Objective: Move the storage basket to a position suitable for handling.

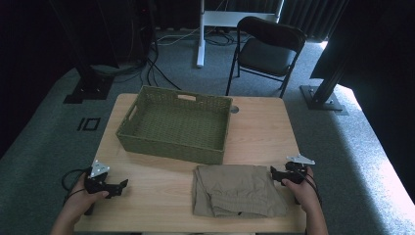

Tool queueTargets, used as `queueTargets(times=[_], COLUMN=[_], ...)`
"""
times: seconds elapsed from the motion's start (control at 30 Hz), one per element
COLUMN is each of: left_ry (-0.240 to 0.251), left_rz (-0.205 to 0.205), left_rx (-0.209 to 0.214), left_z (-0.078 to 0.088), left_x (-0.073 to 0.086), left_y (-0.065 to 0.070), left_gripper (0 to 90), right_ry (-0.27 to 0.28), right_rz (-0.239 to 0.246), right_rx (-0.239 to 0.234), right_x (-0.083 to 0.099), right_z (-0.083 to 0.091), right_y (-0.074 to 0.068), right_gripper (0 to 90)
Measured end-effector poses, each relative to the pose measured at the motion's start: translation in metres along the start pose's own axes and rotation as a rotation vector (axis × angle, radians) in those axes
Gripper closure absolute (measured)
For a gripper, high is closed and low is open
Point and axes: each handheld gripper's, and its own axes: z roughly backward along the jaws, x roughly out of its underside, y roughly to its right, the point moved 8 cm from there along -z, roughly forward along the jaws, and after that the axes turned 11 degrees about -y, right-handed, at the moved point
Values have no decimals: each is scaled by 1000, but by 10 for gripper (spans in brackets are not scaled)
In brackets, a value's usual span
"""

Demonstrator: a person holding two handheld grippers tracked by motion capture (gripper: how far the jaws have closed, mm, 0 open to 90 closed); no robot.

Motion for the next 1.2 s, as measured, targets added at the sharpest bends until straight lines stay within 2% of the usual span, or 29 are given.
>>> queueTargets(times=[0.17,0.5,0.57,0.93,1.2], left_ry=[13,9,17,73,98], left_rz=[11,19,13,8,-11], left_rx=[3,8,8,7,2], left_z=[0,-1,2,20,31], left_x=[-8,-15,-22,-55,-80], left_y=[-6,-12,-14,-22,-27], left_gripper=[27,27,27,27,27], right_ry=[25,61,71,97,120], right_rz=[-1,41,49,91,122], right_rx=[-48,-75,-88,-120,-137], right_x=[-13,-37,-44,-67,-86], right_z=[6,15,17,23,29], right_y=[-9,-28,-35,-59,-74], right_gripper=[128,128,128,132,132])
